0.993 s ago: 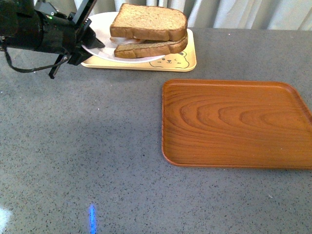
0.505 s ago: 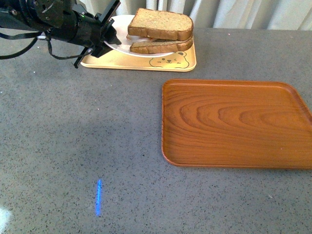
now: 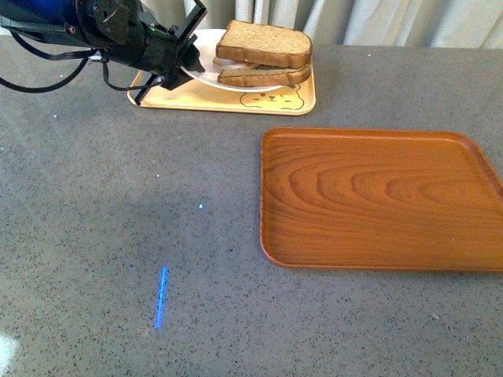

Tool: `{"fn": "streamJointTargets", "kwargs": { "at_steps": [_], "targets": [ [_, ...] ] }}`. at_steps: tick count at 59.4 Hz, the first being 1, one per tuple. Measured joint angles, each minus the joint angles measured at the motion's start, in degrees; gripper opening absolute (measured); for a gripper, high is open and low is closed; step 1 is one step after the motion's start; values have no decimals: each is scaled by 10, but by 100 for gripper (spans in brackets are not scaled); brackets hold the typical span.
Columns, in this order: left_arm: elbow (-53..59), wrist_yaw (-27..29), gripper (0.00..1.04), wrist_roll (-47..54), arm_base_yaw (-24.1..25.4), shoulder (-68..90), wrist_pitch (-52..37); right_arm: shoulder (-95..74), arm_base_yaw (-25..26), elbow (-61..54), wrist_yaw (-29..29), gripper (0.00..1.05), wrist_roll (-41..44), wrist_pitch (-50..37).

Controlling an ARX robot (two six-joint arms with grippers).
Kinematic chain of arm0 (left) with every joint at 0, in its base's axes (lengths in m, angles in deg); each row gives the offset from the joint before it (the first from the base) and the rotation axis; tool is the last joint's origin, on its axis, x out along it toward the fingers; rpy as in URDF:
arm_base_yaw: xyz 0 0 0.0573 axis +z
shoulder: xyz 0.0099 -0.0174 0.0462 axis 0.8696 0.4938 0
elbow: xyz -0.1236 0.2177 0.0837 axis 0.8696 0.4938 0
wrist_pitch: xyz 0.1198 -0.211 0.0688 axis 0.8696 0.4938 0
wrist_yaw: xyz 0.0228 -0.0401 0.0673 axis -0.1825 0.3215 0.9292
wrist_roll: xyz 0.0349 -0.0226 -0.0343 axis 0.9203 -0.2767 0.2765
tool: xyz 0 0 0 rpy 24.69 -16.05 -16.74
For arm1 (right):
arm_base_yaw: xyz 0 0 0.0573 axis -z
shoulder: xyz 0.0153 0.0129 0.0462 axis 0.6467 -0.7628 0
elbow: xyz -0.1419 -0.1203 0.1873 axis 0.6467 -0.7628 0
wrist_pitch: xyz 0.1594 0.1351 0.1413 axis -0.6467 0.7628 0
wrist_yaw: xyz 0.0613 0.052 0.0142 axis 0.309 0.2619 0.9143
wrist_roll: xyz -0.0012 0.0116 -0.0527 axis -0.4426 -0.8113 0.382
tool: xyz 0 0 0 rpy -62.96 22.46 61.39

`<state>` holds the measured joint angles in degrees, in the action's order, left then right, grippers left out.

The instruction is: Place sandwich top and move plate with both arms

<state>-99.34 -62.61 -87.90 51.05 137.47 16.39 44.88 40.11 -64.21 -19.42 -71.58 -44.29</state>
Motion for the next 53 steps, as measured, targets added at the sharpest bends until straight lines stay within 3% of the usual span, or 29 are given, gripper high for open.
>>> {"fn": "streamJointTargets", "kwargs": {
  "at_steps": [6, 42, 53],
  "targets": [
    [-8, -2, 7, 4, 2, 5, 6, 0, 0, 0, 0, 96, 0, 0],
    [17, -2, 97, 11, 33, -12, -14, 0, 0, 0, 0, 96, 0, 0],
    [73, 4, 96, 0, 44, -38, -63, 0, 0, 0, 0, 96, 0, 0]
  ]
}}
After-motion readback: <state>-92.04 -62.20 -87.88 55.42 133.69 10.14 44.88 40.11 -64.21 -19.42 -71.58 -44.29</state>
